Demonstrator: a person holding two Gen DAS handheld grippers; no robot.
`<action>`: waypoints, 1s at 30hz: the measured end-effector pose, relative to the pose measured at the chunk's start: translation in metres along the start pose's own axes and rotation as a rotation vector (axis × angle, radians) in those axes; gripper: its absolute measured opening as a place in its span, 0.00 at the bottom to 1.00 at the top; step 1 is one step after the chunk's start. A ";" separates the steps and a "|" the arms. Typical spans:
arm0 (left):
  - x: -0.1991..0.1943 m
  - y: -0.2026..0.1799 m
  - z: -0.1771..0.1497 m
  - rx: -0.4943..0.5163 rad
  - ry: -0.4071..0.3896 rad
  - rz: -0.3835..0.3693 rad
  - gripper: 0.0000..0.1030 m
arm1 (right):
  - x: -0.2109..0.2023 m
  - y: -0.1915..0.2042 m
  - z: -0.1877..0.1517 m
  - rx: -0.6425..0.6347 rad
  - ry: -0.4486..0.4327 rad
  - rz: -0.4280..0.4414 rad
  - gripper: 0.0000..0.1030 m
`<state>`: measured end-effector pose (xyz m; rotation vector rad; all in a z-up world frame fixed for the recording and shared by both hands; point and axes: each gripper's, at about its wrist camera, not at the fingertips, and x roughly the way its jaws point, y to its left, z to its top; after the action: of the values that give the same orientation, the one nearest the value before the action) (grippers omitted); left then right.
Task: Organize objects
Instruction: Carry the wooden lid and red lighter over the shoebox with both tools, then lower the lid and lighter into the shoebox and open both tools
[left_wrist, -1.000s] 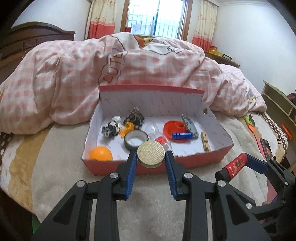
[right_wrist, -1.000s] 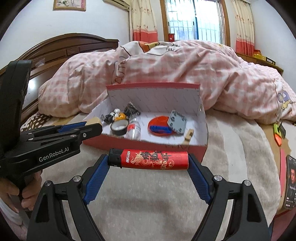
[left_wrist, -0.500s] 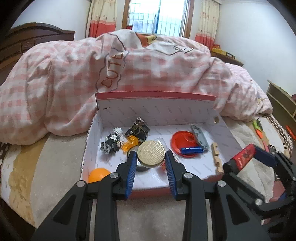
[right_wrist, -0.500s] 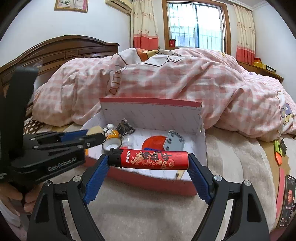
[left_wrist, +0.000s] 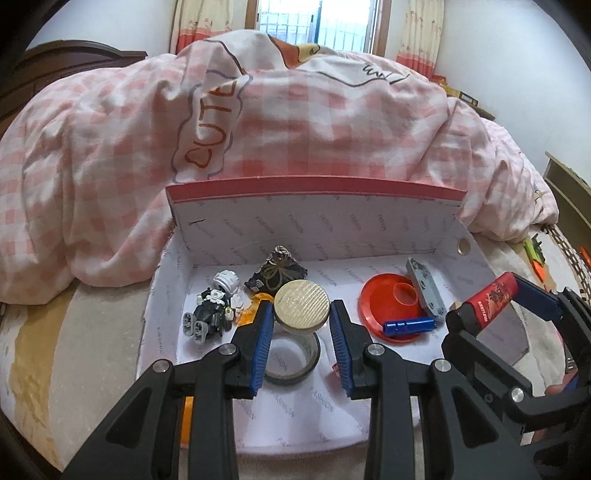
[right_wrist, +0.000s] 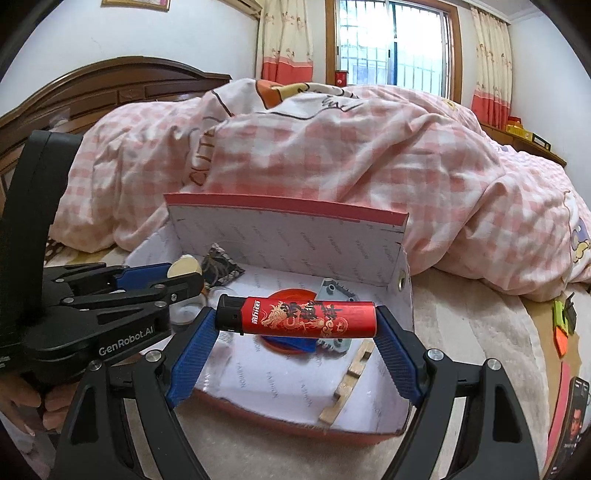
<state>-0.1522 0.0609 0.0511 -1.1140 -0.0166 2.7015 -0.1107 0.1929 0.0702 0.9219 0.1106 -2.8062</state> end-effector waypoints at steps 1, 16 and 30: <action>0.003 0.000 0.000 0.000 0.006 0.000 0.30 | 0.003 -0.001 0.000 -0.002 0.004 -0.002 0.83; 0.032 0.002 0.006 -0.007 0.035 0.031 0.30 | 0.032 -0.004 -0.002 -0.016 0.049 -0.009 0.83; 0.032 -0.004 0.011 -0.008 0.034 0.048 0.49 | 0.026 -0.008 -0.002 -0.002 0.021 -0.007 0.83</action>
<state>-0.1811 0.0725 0.0364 -1.1769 0.0041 2.7261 -0.1317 0.1968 0.0537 0.9525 0.1203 -2.8030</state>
